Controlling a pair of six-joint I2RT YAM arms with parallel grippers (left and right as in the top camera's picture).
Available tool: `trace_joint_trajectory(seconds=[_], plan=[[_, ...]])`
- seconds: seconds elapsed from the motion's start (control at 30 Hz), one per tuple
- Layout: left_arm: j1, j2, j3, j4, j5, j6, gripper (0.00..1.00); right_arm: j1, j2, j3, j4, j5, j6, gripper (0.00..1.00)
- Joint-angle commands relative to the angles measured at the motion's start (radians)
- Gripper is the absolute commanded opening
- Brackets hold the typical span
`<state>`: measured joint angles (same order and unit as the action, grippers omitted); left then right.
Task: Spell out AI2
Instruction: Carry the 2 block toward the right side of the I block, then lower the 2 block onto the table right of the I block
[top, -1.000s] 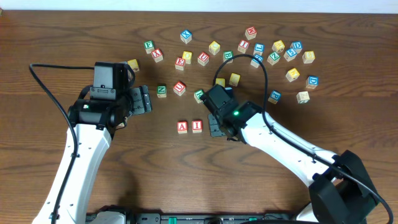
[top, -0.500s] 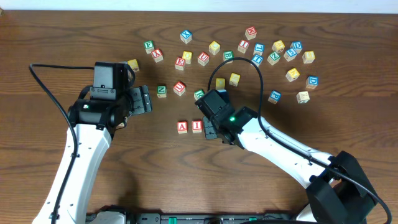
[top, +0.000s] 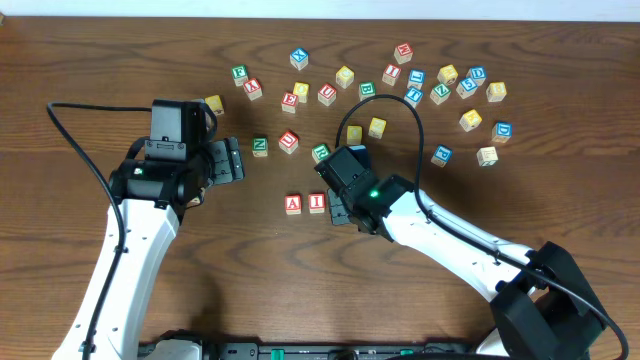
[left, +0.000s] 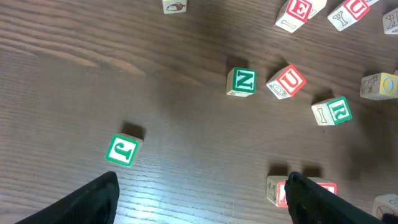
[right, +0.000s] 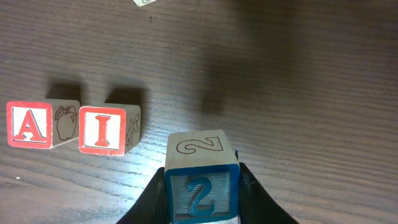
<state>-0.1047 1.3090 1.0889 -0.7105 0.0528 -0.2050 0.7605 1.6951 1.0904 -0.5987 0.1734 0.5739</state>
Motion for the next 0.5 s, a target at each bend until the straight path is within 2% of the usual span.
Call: trace_joint_trajectory(seconds=[0.0, 0.47], plan=[[0.005, 0.004, 0.016, -0.004, -0.012, 0.013, 0.84, 0.016, 0.027, -0.007, 0.015, 0.019, 0.017, 0.01], [0.005, 0.004, 0.016, -0.004, -0.012, 0.013, 0.84, 0.033, 0.088, -0.007, 0.066, 0.018, 0.016, 0.01]])
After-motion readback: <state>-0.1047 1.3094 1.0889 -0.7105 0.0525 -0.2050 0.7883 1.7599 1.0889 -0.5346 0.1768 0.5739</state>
